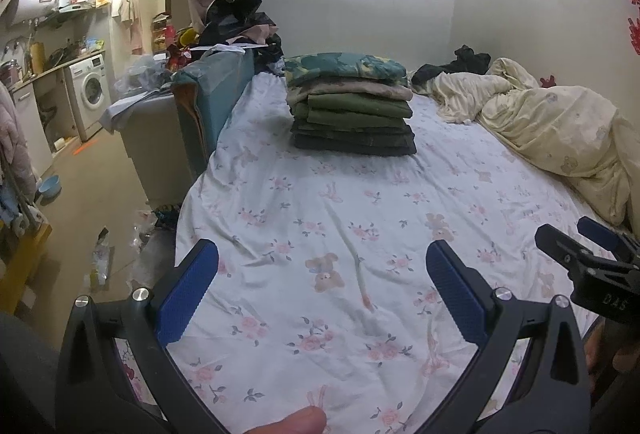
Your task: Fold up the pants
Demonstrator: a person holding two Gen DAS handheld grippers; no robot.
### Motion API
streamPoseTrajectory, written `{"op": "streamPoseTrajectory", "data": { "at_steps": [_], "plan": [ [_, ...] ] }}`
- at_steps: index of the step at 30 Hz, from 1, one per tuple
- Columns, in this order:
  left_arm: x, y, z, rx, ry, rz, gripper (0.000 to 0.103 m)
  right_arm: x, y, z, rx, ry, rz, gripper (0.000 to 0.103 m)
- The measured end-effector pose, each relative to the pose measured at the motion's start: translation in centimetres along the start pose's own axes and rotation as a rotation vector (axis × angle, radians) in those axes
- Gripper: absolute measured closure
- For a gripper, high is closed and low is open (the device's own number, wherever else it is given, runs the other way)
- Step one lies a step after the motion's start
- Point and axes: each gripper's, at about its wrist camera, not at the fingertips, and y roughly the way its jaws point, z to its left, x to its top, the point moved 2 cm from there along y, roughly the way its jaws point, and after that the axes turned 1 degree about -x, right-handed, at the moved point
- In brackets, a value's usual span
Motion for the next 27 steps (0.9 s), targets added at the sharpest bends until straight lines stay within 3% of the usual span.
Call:
{"op": "streamPoseTrajectory", "data": {
  "at_steps": [27],
  "plan": [
    [0.06,0.20,-0.23,-0.009,-0.003,0.013,0.001,0.44,0.56,-0.40,0.006,-0.013,0.004,0.000]
  ]
}}
